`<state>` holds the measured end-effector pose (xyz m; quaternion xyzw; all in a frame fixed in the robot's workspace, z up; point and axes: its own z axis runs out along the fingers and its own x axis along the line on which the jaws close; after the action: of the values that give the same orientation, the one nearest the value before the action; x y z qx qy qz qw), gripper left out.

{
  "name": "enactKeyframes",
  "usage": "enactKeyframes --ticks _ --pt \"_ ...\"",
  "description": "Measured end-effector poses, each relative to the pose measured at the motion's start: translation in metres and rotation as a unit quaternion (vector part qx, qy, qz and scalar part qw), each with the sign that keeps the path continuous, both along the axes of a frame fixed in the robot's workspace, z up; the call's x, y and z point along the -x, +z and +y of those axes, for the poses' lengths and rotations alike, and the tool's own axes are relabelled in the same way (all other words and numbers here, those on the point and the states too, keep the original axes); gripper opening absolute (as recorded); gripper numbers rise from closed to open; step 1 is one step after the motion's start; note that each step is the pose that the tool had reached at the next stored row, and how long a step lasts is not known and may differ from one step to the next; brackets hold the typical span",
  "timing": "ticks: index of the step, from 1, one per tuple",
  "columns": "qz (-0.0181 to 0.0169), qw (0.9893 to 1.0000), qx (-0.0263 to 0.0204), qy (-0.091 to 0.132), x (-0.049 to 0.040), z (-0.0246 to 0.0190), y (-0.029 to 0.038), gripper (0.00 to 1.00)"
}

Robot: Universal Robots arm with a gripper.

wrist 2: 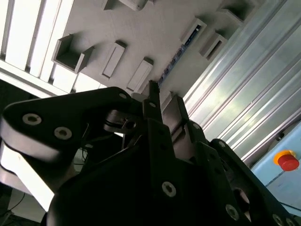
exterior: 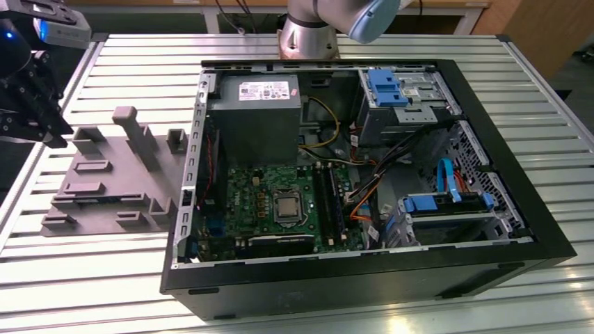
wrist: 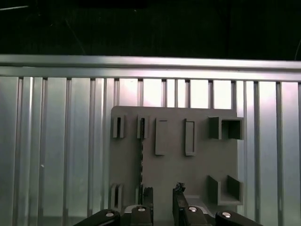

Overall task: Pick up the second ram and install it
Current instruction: 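Pick up the second ram and move it above second insertion slot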

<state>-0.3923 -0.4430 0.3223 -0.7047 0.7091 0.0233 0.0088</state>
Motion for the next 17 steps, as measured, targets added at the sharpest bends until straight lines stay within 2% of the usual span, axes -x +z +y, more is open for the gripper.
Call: enactKeyframes --ticks 5,14,16,17 --pt "-0.0017 1.0000 0.0000 0.000 0.0003 -0.0001 -0.0001 0.31" --pt "-0.0023 1.0000 0.0000 0.000 0.0003 -0.0001 -0.0002 0.31" --pt "-0.0023 1.0000 0.0000 0.000 0.0004 -0.0001 -0.0002 0.32" --pt "-0.0022 1.0000 0.0000 0.000 0.0004 -0.0001 -0.0003 0.38"
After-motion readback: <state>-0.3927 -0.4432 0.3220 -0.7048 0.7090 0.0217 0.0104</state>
